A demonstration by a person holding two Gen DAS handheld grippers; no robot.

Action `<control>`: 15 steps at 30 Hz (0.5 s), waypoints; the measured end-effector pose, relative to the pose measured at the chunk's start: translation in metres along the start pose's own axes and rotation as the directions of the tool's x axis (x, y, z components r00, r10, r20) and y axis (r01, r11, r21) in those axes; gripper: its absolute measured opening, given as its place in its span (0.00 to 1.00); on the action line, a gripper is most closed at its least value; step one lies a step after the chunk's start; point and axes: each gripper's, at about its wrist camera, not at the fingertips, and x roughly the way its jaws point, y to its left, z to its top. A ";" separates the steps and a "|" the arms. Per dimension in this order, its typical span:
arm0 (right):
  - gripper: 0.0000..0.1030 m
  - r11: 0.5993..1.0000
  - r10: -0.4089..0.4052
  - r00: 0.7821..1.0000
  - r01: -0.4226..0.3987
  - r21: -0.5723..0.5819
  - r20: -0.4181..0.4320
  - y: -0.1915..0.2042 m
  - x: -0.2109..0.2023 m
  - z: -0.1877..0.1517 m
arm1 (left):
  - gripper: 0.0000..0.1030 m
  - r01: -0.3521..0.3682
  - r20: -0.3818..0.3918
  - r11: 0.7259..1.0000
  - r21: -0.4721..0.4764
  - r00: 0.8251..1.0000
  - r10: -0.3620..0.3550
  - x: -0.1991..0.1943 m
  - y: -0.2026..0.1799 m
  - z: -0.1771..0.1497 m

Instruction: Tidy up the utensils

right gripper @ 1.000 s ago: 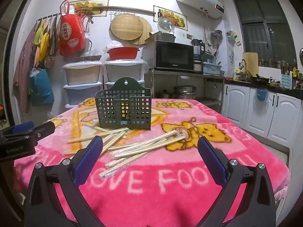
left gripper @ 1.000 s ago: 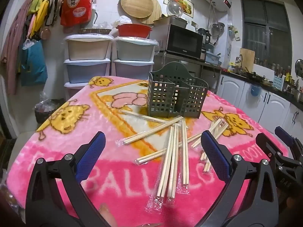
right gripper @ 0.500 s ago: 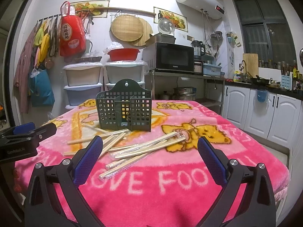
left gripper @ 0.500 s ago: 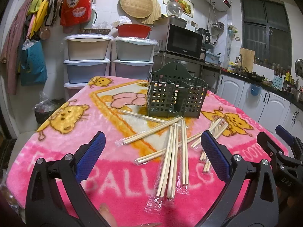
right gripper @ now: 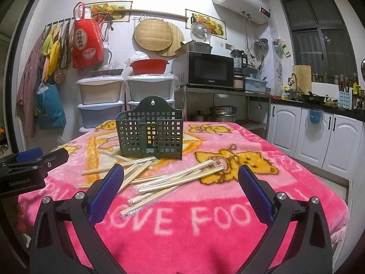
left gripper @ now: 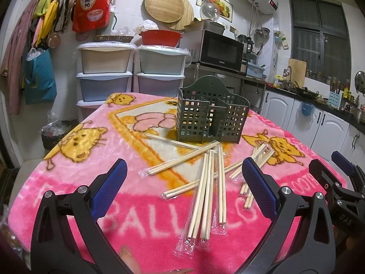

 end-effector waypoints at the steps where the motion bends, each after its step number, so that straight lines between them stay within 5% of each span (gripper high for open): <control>1: 0.94 1.000 -0.001 1.000 0.001 0.000 -0.001 0.000 0.000 0.001 | 0.90 -0.001 0.000 1.000 0.001 1.000 0.001 0.000 0.000 0.000; 15: 0.94 1.000 0.000 1.000 0.000 0.000 0.002 0.000 0.000 0.000 | 0.90 0.002 0.000 1.000 -0.002 1.000 -0.002 0.000 0.003 0.000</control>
